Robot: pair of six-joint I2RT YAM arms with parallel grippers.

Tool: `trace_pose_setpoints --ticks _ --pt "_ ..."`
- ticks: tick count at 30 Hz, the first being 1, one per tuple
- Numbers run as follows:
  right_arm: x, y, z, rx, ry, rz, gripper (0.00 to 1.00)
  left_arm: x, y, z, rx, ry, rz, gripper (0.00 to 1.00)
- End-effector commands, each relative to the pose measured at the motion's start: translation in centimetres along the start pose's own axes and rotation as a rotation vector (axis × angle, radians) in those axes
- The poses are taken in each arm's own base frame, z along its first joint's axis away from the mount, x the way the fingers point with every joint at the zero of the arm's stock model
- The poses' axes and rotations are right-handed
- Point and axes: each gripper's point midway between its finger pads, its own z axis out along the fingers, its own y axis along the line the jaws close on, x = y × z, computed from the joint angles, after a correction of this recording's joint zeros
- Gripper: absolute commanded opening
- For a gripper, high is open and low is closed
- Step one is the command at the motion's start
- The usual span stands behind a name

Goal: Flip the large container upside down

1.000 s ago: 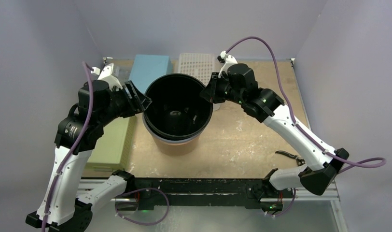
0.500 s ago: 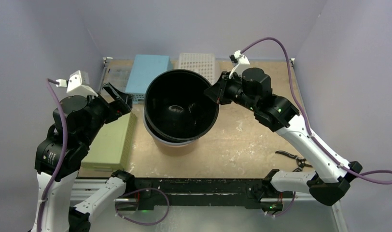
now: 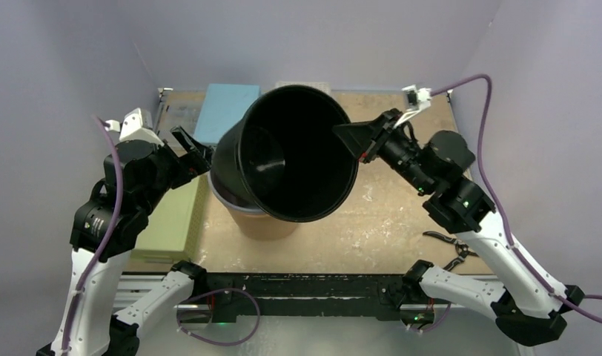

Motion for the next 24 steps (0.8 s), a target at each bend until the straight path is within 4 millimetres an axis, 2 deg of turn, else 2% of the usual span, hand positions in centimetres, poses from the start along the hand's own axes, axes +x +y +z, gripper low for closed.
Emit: trace_pose_setpoints --ticks 1,5,9,13,22,24 --pt "-8.8 5.9 -3.7 -0.226 -0.327 -0.017 0.0 1.1 -1.1 1.3 0.049 0.044 -0.004 0.9" --pt "-10.1 6.7 -6.1 -0.253 -0.374 -0.047 0.0 2.0 -0.5 2.0 0.022 0.073 0.007 0.9" --pt "-10.7 6.6 -8.0 -0.221 -0.37 -0.118 0.0 2.5 0.2 2.4 -0.006 0.078 0.016 0.89" --pt "-12.1 6.4 -10.2 -0.182 -0.415 -0.158 0.0 3.4 0.7 3.1 -0.029 0.106 0.031 0.89" --pt "-15.5 3.0 -15.0 0.076 -0.5 -0.25 0.0 6.6 2.6 5.0 -0.091 0.198 0.083 0.84" --pt "-16.5 0.7 -16.0 0.224 -0.526 -0.268 0.0 7.4 3.3 5.4 -0.116 0.217 0.095 0.81"
